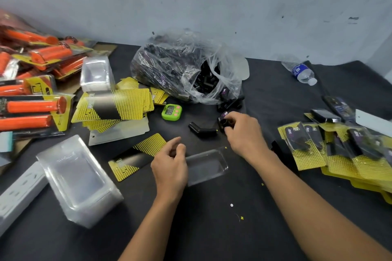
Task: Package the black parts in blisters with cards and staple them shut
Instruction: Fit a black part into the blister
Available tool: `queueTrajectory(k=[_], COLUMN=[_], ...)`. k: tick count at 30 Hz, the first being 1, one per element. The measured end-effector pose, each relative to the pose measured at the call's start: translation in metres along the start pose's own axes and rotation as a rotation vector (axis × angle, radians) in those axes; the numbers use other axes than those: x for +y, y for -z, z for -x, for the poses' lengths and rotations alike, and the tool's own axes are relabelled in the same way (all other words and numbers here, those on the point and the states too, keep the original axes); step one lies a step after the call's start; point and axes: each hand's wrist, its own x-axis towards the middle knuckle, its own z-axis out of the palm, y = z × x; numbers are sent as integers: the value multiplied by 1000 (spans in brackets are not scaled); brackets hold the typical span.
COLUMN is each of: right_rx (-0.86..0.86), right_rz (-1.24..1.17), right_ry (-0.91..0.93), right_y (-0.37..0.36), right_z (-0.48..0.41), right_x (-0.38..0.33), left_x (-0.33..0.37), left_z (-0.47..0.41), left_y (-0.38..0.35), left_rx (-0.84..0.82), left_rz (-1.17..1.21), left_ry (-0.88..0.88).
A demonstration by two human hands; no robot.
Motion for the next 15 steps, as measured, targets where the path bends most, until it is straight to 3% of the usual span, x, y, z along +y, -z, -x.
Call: queueTrajectory(k=[2, 4, 6, 10, 15], right_rx=[116, -3, -191, -365, -354], right_rz=[-502, -1081, -1343, -1320, -828], right_ry=[-200, -341, -360, -320, -110], right_y=[14, 22, 23, 15, 3], right_z=[9, 27, 46, 72, 75], right_x=[-2, -7, -6, 0, 1], left_x=[0, 1, 3, 5, 8], left_z=[0, 4, 9, 20, 17], left_y=[0, 1, 3, 10, 17], left_rx=[7, 15, 6, -160, -294], left_rz=[49, 124, 168, 111, 130], left_ry=[4, -18, -111, -343, -205])
